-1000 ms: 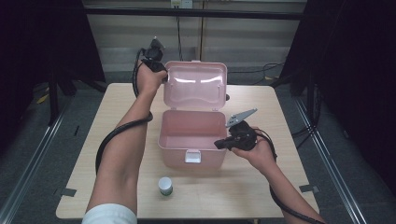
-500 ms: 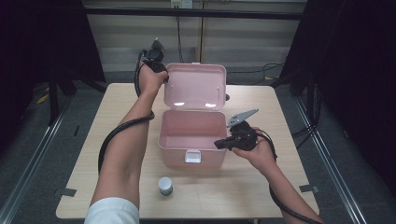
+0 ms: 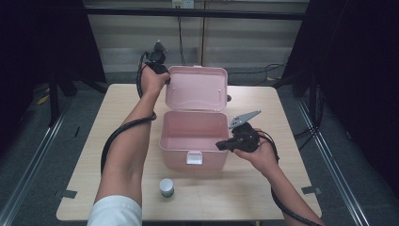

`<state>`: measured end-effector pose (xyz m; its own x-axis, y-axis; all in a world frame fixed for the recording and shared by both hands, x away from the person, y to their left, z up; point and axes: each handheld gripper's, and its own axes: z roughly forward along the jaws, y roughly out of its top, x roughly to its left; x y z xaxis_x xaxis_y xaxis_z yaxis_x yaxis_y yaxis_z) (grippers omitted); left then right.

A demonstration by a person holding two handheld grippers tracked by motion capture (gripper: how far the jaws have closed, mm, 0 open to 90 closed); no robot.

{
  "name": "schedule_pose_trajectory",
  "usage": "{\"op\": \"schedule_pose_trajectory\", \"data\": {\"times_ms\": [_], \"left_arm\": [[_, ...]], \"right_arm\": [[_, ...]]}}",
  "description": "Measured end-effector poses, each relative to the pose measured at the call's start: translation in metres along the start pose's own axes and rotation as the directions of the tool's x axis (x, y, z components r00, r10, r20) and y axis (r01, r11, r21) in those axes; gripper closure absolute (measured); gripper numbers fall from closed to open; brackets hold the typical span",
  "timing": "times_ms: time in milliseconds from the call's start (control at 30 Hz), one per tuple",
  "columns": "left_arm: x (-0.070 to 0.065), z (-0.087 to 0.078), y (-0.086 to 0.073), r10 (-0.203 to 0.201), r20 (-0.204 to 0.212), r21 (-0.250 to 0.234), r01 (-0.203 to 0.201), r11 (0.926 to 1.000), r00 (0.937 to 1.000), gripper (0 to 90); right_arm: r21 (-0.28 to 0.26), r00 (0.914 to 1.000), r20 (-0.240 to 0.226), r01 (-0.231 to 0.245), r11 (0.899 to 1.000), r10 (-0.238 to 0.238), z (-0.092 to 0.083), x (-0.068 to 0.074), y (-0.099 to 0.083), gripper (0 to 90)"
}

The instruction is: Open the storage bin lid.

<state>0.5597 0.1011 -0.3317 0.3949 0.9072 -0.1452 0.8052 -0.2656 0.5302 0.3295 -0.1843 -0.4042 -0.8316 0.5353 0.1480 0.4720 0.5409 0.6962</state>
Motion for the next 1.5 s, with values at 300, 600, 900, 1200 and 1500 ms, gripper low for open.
{"op": "schedule_pose_trajectory", "data": {"times_ms": [300,600,900,1200,1500], "left_arm": [[0.003,0.009,-0.001,-0.007,0.004,0.009,0.007,0.9999,1.0,84.8],[0.006,0.017,-0.003,-0.017,0.005,0.028,0.017,0.9995,0.9998,84.4],[0.008,0.023,-0.004,-0.022,0.007,0.039,0.021,0.999,0.9997,83.9],[0.009,0.028,-0.005,-0.024,0.007,0.049,0.024,0.9985,0.9997,83.5],[0.011,0.033,-0.009,-0.029,0.006,0.06,0.028,0.9978,0.9996,82.8]], "right_arm": [[-0.003,1.0,0.0,-0.008,1.0,0.008,0.0,0.0,0.0,90.0],[0.002,1.0,0.0,0.001,1.0,-0.001,0.0,0.0,0.0,90.0],[0.002,1.0,0.002,0.001,1.0,-0.001,0.0,0.0,0.0,90.0],[-0.004,1.0,0.001,-0.008,1.0,0.008,0.0,0.0,0.0,90.0],[-0.005,1.0,0.002,-0.008,1.0,0.008,0.0,0.0,0.0,90.0]]}}
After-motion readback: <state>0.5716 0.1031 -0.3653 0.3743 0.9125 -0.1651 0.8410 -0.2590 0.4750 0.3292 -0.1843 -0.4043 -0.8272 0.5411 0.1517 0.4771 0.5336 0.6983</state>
